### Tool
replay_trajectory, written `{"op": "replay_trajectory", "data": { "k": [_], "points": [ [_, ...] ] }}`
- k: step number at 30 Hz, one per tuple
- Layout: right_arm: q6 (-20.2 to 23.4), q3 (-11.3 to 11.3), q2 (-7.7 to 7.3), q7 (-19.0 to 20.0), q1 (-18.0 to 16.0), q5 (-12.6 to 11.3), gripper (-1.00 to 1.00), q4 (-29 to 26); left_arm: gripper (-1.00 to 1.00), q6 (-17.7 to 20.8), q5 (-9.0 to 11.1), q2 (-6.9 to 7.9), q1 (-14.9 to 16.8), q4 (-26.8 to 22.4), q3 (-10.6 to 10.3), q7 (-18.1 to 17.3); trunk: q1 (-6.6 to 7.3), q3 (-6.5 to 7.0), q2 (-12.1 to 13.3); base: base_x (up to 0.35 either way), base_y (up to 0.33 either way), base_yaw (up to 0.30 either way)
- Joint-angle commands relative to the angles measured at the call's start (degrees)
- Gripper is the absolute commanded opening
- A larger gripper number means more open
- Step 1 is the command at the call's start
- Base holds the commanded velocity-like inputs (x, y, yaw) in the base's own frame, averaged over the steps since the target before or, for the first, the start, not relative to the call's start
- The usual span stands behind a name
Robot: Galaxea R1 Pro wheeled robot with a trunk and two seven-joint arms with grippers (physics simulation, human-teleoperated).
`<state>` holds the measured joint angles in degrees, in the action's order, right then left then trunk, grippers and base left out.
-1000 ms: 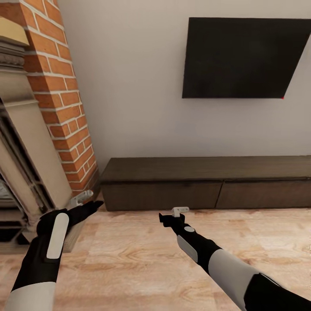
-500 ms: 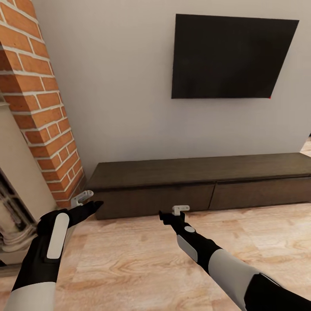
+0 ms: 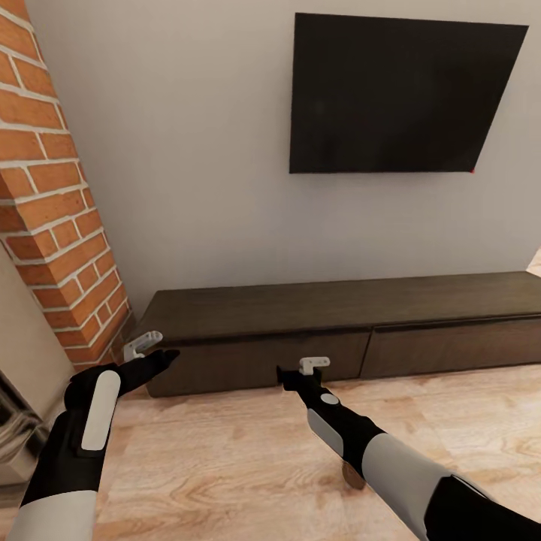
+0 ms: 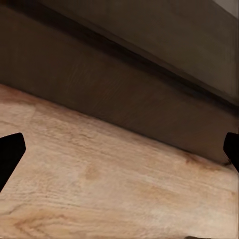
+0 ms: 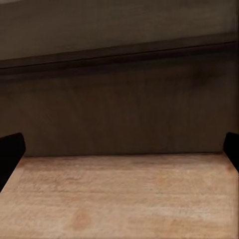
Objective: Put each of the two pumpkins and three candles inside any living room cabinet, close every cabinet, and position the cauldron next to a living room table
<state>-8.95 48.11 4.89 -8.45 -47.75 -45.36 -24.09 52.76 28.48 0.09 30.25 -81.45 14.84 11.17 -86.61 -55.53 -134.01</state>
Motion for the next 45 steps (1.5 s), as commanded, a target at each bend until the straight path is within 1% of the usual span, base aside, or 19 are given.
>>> {"op": "replay_trajectory", "data": {
  "k": [1,6,12,14,17,19,22,23,24,25,27,31,36,39,42,45],
  "points": [
    [-0.3,0.5,-0.04,-0.4,-0.1,-0.5,1.00,0.0,1.00,0.2,0.6,0.00,0.0,0.0,0.0,0.5,-0.02,-0.06,0.0,0.289,-0.188,0.000],
    [-0.3,0.4,-0.05,-0.4,-0.1,-0.6,1.00,0.0,1.00,0.2,0.6,0.00,0.0,-0.1,0.0,0.5,-0.02,-0.06,0.0,0.288,-0.162,0.000],
    [-1.0,0.4,-0.07,-0.4,-0.1,-0.5,1.00,-0.2,1.00,0.2,0.6,0.07,0.1,-0.1,0.1,0.5,-0.02,-0.06,0.0,0.158,-0.028,0.000],
    [-1.7,0.6,-0.31,-1.0,0.0,0.1,1.00,-0.9,1.00,-0.4,-0.1,0.64,-0.6,0.6,0.7,0.8,-0.02,-0.06,0.0,0.000,0.000,0.000],
    [-2.1,0.6,-0.31,-2.0,0.0,0.7,1.00,-1.1,1.00,-0.6,-1.3,0.69,-1.6,1.2,1.7,0.8,-0.02,-0.06,0.0,0.000,0.000,0.000],
    [-1.5,-0.1,-0.97,-1.3,0.2,0.0,1.00,-0.4,1.00,0.1,-0.7,1.34,-2.2,0.6,1.1,0.1,-0.02,-0.06,0.0,0.000,0.000,0.000],
    [-0.5,-0.9,-1.02,-0.4,0.1,-0.9,1.00,0.6,1.00,1.1,0.3,2.31,-3.2,0.3,0.1,-0.3,-0.02,-0.06,0.0,0.000,0.000,0.000],
    [-0.2,-0.5,-1.01,0.0,0.0,-1.3,1.00,0.9,1.00,1.4,0.6,2.63,-3.5,0.6,-0.2,-0.1,-0.02,-0.06,0.0,0.000,0.000,0.000],
    [0.1,-0.2,-0.99,0.3,0.0,-1.6,1.00,1.2,1.00,1.7,0.9,2.45,-3.8,0.9,-0.5,-0.2,-0.02,-0.06,0.0,0.000,0.000,0.000],
    [0.4,0.1,-0.97,0.6,0.0,-1.9,1.00,1.5,1.00,2.0,0.9,2.12,-3.5,1.2,-0.2,-0.3,-0.02,-0.06,0.0,0.000,0.000,0.000],
    [1.1,0.7,-0.95,1.2,-0.1,-2.6,1.00,2.2,1.00,2.7,0.3,1.48,-3.1,1.9,0.4,-0.3,-0.02,-0.06,0.0,0.000,0.000,0.000],
    [2.4,0.8,-0.93,2.5,-0.1,-3.9,1.00,2.6,1.00,4.0,-0.9,0.19,-2.9,2.9,1.7,-0.4,-0.02,-0.06,0.0,0.002,0.000,0.000],
    [4.0,0.8,-0.93,4.1,-0.1,-5.5,1.00,2.6,1.00,4.4,-0.6,-1.40,-2.9,2.9,3.3,-0.4,-0.02,-0.06,0.0,0.139,0.044,0.000],
    [4.9,0.8,-0.93,5.1,-0.1,-6.5,1.00,2.5,1.00,4.5,-0.3,-1.40,-2.9,2.9,4.0,-0.5,-0.02,-0.06,0.0,0.072,0.025,0.000],
    [5.9,0.8,-0.90,6.1,-0.1,-7.4,1.00,2.4,1.00,4.6,0.6,-1.24,-3.0,2.8,4.3,-0.5,-0.02,-0.06,0.0,0.019,0.007,0.000],
    [6.9,0.8,-0.86,7.0,-0.1,-8.4,1.00,2.3,1.00,4.7,1.5,-0.39,-3.2,2.8,4.3,-0.5,-0.02,-0.06,0.0,0.006,0.002,0.000]
  ]
}}
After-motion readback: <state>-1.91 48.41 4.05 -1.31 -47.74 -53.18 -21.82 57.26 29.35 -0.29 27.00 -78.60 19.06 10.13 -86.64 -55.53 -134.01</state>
